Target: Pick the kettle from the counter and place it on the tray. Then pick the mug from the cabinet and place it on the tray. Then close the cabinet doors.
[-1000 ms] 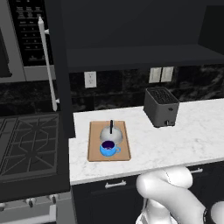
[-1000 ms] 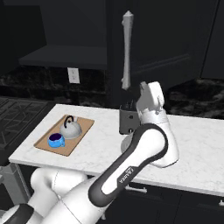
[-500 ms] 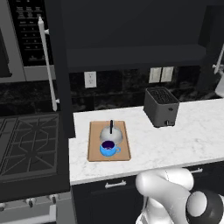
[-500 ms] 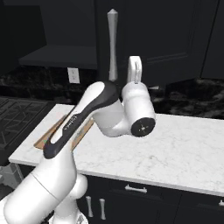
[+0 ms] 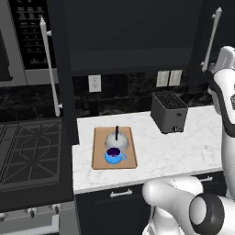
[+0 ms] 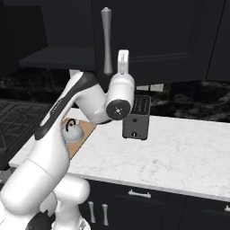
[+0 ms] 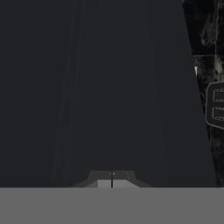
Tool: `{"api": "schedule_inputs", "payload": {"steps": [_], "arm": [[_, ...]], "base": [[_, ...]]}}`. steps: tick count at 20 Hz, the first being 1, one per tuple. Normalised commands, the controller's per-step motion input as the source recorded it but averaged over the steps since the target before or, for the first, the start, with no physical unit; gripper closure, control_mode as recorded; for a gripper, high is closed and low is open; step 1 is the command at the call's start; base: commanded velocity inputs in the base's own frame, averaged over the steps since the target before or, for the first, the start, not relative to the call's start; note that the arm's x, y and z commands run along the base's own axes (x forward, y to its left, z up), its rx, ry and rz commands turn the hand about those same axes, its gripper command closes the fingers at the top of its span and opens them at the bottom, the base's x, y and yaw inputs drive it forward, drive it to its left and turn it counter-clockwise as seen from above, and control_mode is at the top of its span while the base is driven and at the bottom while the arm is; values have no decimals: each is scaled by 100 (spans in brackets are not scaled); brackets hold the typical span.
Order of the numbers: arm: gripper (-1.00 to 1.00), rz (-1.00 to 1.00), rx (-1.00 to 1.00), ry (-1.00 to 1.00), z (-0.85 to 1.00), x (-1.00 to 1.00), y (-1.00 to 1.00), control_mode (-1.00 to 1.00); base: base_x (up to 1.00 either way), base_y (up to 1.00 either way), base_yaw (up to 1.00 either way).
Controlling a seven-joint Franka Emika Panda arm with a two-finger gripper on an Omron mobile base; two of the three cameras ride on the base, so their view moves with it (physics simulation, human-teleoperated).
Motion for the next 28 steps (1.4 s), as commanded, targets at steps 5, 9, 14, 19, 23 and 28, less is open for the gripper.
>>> {"api": "schedule_inputs", "payload": {"steps": [5,9,14,19,23,28], "arm": [[100,-3,0,14,2,79,48,-100],[100,-4,0,4,0,74,36,-100],[100,-4,2,0,0,71,17,-100],[100,-4,3,0,0,85,16,-100],[100,-4,1,1,0,83,15,-100],[100,-3,1,5,0,94,11,-100]], "base": [[0,0,0],[0,0,0],[0,0,0],[0,0,0],[0,0,0],[0,0,0]]}}
